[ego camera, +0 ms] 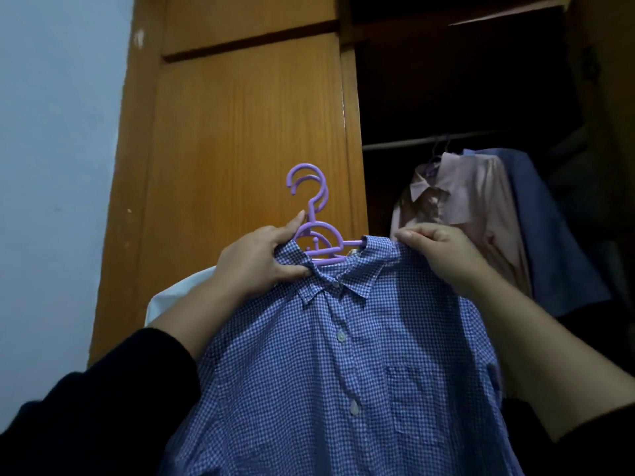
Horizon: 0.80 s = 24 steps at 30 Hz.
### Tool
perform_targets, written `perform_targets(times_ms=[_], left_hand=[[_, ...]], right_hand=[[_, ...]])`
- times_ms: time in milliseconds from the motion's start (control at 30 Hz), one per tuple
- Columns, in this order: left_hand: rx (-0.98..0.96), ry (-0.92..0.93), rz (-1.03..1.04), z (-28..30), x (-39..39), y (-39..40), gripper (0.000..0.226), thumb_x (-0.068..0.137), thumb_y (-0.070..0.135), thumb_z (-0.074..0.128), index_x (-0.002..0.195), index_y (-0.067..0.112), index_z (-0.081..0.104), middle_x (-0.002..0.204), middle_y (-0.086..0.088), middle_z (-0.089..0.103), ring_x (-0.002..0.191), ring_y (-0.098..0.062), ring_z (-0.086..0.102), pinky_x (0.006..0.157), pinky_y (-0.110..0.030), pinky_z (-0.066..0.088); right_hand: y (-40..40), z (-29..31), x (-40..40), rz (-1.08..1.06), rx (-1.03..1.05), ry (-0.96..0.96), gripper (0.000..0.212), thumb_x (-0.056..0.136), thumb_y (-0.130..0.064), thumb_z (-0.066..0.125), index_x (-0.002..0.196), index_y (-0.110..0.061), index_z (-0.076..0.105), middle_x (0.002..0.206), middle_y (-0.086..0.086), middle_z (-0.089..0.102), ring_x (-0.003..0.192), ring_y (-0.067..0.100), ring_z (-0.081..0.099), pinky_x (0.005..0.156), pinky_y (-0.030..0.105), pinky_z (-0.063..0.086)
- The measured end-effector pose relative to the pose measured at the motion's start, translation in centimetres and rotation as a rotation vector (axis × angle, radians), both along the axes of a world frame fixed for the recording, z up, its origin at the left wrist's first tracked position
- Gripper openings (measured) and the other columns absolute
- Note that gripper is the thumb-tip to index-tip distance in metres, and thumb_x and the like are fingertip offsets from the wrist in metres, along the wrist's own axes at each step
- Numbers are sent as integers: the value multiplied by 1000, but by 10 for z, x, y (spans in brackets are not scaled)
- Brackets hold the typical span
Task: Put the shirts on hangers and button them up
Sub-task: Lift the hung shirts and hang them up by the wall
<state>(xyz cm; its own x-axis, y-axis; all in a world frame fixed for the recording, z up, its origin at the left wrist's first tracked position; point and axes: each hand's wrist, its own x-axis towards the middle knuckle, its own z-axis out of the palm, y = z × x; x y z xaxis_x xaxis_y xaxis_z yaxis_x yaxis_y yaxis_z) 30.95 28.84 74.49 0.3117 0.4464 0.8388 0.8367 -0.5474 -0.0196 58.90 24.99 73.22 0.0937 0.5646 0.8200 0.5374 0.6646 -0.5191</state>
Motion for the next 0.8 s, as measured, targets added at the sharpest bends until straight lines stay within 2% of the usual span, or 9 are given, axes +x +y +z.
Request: perform_targets(times_ms=[67, 133, 233, 300, 367, 433, 533, 633, 800], left_hand=[[7, -3, 1, 1, 12, 8, 89, 76, 58, 67, 141, 58, 6, 125, 8, 55, 112, -14, 52, 84, -36, 49], [11, 5, 4, 0, 24, 17, 89, 76, 59, 66, 137, 60, 1, 121, 9, 55, 106, -12, 52, 80, -34, 49], [15, 2, -9, 0, 41, 30, 87, 77, 59, 65, 132, 61, -3, 117, 11, 53, 99, -9, 51, 76, -32, 49], [13, -20, -24, 3, 53, 38, 88, 76, 59, 66, 132, 62, -2, 114, 9, 53, 99, -11, 52, 78, -35, 50], [7, -40, -41, 8, 64, 46, 87, 75, 58, 67, 136, 62, 5, 116, 7, 54, 104, -14, 52, 81, -39, 50], [-4, -48, -56, 15, 73, 54, 85, 74, 58, 68, 141, 58, 16, 130, 7, 53, 116, -16, 51, 88, -42, 49], [-59, -60, -108, 26, 87, 64, 83, 72, 54, 73, 142, 51, 29, 147, 15, 41, 132, -17, 44, 98, -44, 45], [-55, -67, -179, 31, 103, 67, 84, 69, 51, 76, 140, 51, 33, 147, 23, 37, 134, -13, 41, 102, -42, 43], [50, -127, -114, 30, 125, 75, 94, 70, 54, 73, 142, 56, 13, 117, 5, 51, 106, -14, 51, 86, -41, 49]], right_hand=[[4, 7, 20, -84, -163, -51, 22, 94, -32, 54, 103, -22, 72, 106, -3, 69, 102, 16, 62, 92, 33, 45], [9, 11, 38, -62, -274, -21, 20, 92, -30, 59, 90, -18, 75, 93, 2, 73, 91, 21, 66, 88, 34, 48], [17, 15, 56, 88, -277, 82, 16, 88, -15, 63, 80, -7, 74, 81, 13, 73, 81, 26, 68, 83, 39, 53], [27, 16, 65, 144, -215, 156, 12, 88, -9, 62, 82, -3, 71, 82, 16, 71, 79, 27, 65, 82, 39, 52], [38, 15, 72, 121, -92, 198, 10, 88, -10, 61, 85, -5, 70, 79, 9, 68, 75, 19, 62, 76, 32, 51], [47, 14, 79, 114, 54, 232, 12, 90, -13, 60, 82, -13, 69, 80, 3, 66, 76, 14, 61, 75, 28, 50], [57, 12, 88, 129, 197, 292, 18, 93, -15, 55, 79, -18, 65, 81, -3, 65, 78, 10, 59, 75, 26, 49], [66, 15, 95, 76, 252, 340, 16, 96, -19, 51, 85, -16, 63, 84, -3, 63, 82, 11, 57, 77, 29, 47], [74, 25, 116, -36, 202, -21, 11, 96, -25, 51, 98, -18, 58, 88, -10, 56, 86, 8, 52, 70, 19, 41]])
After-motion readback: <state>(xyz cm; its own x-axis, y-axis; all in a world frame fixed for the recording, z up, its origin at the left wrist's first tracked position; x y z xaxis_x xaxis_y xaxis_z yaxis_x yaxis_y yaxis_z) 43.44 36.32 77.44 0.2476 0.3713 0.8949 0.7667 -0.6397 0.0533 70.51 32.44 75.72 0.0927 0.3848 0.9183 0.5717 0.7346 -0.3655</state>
